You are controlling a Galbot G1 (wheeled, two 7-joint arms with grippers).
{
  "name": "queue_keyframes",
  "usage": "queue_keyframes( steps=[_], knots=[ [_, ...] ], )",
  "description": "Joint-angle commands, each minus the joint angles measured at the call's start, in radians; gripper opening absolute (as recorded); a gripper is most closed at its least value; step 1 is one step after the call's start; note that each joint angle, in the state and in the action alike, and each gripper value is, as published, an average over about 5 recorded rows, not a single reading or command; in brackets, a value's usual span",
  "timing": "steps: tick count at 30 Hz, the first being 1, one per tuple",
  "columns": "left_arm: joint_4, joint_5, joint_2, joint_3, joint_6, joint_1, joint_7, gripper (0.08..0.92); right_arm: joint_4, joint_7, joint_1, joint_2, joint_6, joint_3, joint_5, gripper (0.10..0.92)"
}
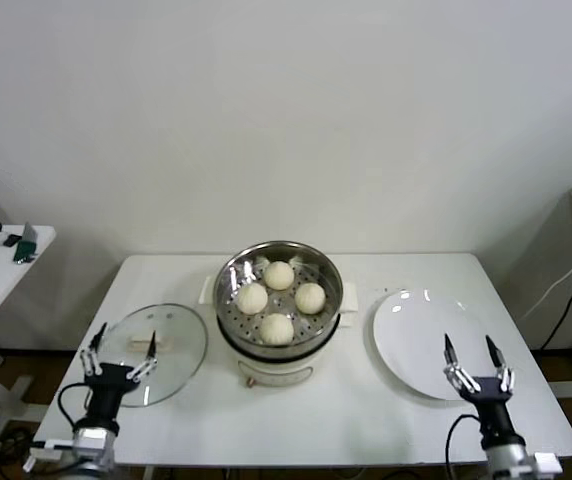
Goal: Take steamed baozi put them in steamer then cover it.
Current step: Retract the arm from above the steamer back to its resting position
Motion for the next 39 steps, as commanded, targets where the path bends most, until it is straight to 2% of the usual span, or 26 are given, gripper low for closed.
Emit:
queue_keyframes(
  steps=[1,6,13,22,31,39],
  knots=[
    [0.038,0.524,0.091,-0.009,-0.044,-0.010,-0.137,0.823,-0.001,0.013,-0.087,0.100,0.097,0.012,-0.053,0.823],
    [0.158,0.926,0.094,0.017,-0.026,-0.018,-0.251,0.823,-0.031,0.044,-0.073,0.110,0.093,0.001,-0.076,0.823],
    [0.292,1.154,0.047,0.024,0.006,-0.069,-0.294,0.823,-0.051,0.054,-0.063,0.112,0.091,-0.006,-0.077,0.823],
    [0.422,1.228,0.035,0.026,0.034,-0.147,-0.298,0.823,-0.067,0.058,-0.060,0.119,0.096,-0.024,-0.084,0.823],
    [0.460,1.208,0.024,0.034,0.100,-0.213,-0.250,0.823,-0.066,0.053,-0.062,0.121,0.103,-0.033,-0.097,0.823],
    [0.503,1.175,0.030,0.055,0.105,-0.284,-0.235,0.823,-0.071,0.052,-0.068,0.122,0.117,-0.033,-0.104,0.823]
  ],
)
